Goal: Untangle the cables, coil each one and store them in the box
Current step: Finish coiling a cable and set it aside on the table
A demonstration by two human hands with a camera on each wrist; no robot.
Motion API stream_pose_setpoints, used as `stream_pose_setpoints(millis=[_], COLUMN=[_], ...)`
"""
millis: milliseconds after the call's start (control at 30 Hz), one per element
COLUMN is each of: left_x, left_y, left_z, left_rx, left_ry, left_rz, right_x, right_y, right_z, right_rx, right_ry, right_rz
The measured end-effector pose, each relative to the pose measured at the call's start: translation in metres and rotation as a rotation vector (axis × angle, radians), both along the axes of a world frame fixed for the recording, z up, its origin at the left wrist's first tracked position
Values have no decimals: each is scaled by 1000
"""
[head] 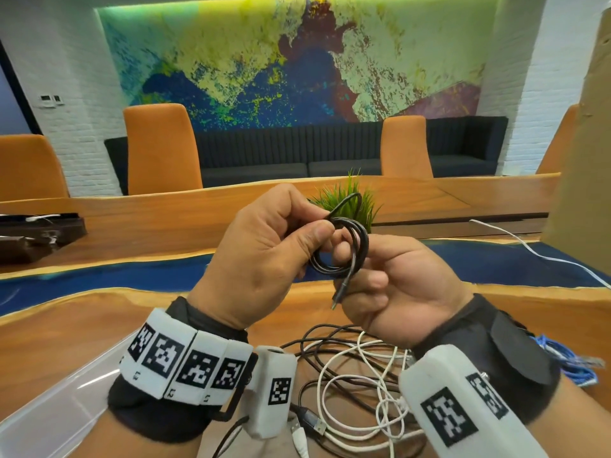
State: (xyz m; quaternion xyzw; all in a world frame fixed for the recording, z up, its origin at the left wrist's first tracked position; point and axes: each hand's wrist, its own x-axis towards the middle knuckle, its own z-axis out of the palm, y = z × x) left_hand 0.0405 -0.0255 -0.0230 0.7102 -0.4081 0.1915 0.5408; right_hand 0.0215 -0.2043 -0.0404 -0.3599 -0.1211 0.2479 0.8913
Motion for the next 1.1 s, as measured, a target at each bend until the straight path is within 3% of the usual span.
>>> stream_pose_setpoints(millis=[200,400,567,700,867,933,1100], left_x=[0,4,11,11,9,8,3], left_y=[1,7,23,20,13,16,20], left_z=[3,5,9,6,4,6,14], left_rx=[-4,54,63,178,282,237,-131], left_ry=[-75,-92,54,145,125,148,325], left_rz=[79,201,252,192,243,262,169], right_x=[-12,-20,-18,-14,-13,-9,-1], right_y=[10,5,-17,-35,-33,-33,-37], right_z=[1,15,26,33,31,26,15], right_rx=[-40,-649,-1108,-941,-849,-910,-1518], right_ry=[-200,-433,-811,-843,-833,-847,-1028], right_rz=[-12,-350,-809,-1067,-1163,-1182,-1079])
